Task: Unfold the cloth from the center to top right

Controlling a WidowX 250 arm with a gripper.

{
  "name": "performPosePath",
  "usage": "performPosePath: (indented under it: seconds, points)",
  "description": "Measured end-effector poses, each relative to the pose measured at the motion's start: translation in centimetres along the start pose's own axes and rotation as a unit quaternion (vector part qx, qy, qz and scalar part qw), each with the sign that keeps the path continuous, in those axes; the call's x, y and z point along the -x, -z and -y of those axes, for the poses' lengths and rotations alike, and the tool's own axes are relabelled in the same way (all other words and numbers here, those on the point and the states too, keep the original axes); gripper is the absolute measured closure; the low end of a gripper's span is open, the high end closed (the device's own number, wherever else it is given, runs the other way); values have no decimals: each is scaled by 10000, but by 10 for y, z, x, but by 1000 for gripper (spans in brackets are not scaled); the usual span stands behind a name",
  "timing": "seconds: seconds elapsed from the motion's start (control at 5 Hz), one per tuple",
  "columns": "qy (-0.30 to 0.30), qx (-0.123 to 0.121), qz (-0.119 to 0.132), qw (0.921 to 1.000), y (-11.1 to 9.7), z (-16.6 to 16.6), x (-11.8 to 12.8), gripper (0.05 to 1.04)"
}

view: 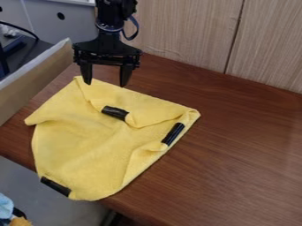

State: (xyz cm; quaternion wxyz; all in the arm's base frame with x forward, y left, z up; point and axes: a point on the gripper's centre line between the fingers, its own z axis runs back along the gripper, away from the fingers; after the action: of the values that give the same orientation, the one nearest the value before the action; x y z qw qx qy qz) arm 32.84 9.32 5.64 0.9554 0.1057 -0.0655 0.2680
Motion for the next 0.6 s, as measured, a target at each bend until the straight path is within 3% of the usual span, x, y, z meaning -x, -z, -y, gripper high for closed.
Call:
performPosePath:
  seconds: [0.4,0.6]
  points:
    - [-393,-131,-441,9982,22,2,12,83]
    - [-531,-112,-537,9971,31,5,14,83]
